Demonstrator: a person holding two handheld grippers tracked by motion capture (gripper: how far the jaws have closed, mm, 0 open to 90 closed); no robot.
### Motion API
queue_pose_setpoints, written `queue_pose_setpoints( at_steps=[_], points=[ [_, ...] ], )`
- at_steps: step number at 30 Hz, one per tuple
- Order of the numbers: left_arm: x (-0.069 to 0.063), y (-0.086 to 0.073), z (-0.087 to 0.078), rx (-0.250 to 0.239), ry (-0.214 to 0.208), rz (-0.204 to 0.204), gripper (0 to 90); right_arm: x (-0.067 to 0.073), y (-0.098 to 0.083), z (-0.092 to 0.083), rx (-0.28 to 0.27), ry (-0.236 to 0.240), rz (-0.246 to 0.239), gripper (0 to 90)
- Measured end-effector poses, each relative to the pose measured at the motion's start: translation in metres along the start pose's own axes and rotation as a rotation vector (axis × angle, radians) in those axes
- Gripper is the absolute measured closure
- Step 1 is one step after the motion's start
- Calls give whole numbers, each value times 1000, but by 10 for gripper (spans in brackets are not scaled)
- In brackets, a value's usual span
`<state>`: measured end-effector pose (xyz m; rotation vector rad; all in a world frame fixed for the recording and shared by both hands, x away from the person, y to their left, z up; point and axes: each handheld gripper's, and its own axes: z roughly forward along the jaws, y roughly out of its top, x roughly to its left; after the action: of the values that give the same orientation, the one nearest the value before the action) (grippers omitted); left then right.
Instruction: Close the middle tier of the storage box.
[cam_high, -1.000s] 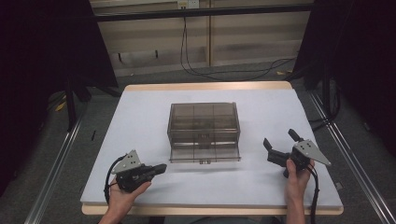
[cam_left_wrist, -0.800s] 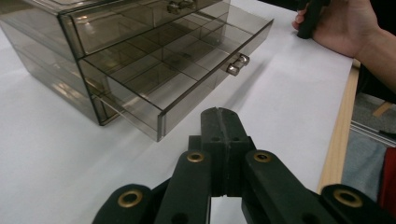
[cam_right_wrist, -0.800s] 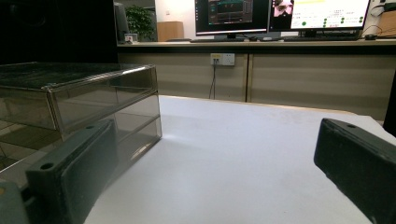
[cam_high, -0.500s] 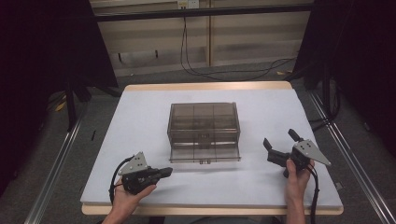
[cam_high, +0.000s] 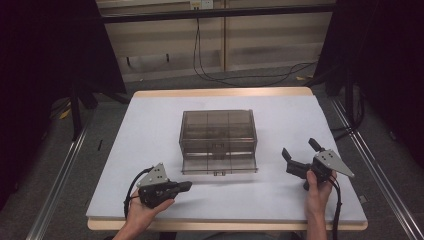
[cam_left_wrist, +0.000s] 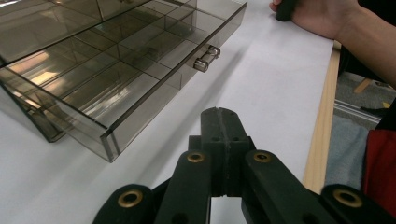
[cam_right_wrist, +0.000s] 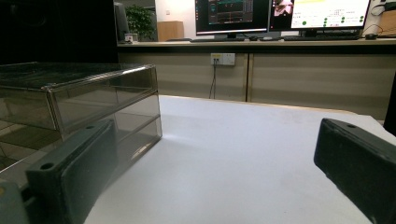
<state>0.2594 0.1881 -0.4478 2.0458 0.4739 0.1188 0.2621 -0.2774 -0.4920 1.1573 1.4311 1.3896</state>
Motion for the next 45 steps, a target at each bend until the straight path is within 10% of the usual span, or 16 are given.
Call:
queue_pose_setpoints(
  at_steps=[45],
  points=[
    [-6, 33, 56, 75, -74, 68, 900, 0, 0, 0, 3, -6, -10, 0]
  ],
)
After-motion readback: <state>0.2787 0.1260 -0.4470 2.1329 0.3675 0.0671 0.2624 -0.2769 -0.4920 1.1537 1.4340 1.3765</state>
